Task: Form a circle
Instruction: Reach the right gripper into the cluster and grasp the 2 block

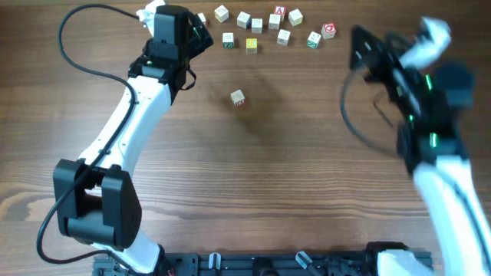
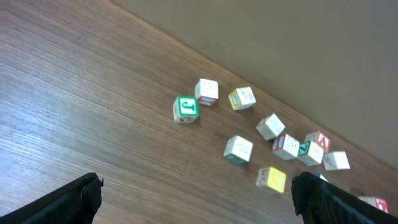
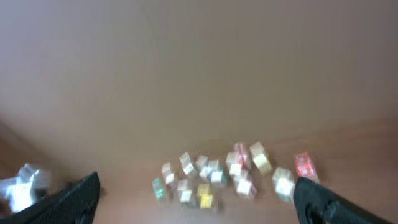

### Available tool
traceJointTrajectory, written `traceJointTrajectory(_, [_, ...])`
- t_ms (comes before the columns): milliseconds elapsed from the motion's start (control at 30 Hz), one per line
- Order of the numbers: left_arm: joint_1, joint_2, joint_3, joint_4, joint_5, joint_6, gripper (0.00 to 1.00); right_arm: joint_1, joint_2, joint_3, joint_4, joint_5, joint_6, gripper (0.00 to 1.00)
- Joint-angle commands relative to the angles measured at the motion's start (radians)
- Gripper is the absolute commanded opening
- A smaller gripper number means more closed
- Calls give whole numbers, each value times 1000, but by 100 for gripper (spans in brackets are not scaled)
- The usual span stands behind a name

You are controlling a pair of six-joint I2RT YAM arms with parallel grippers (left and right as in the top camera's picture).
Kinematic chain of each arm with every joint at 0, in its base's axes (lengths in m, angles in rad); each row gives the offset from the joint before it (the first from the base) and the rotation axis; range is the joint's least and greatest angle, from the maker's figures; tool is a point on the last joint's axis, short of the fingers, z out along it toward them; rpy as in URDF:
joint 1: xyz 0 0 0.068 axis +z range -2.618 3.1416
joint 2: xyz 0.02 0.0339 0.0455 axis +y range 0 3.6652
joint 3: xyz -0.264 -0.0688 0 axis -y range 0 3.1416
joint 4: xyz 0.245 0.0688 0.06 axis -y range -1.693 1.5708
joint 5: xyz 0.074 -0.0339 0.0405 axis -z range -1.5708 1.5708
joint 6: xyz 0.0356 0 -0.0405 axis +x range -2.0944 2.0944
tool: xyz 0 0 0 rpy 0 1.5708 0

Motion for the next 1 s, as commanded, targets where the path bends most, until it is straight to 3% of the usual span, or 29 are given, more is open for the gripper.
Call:
traceJointTrajectory(0, [39,-5,4,6,2,-10,100,102,298,408,-300,116,-146,100])
traceJointTrajectory(100, [54,-5,4,5,2,-10,100,156,527,731,-566,220,-213,100])
traceJointTrajectory(167, [60,-5,4,5,2,-10,100,188,649,855,-591,201,-225,100])
traceJointTrajectory(367, [59,-5,4,5,2,-10,100,240,878,859,-406,153,-198,100])
traceJointTrajectory(467, [59,-5,4,5,2,-9,100,250,1003,859,-359,254,-64,100])
traceJointTrajectory(567, [59,-5,4,5,2,-9,100,250,1102,859,-265,267,-17,100])
traceJointTrajectory(967, [58,-3,4,5,3,-10,100,296,1270,859,-143,391,1,100])
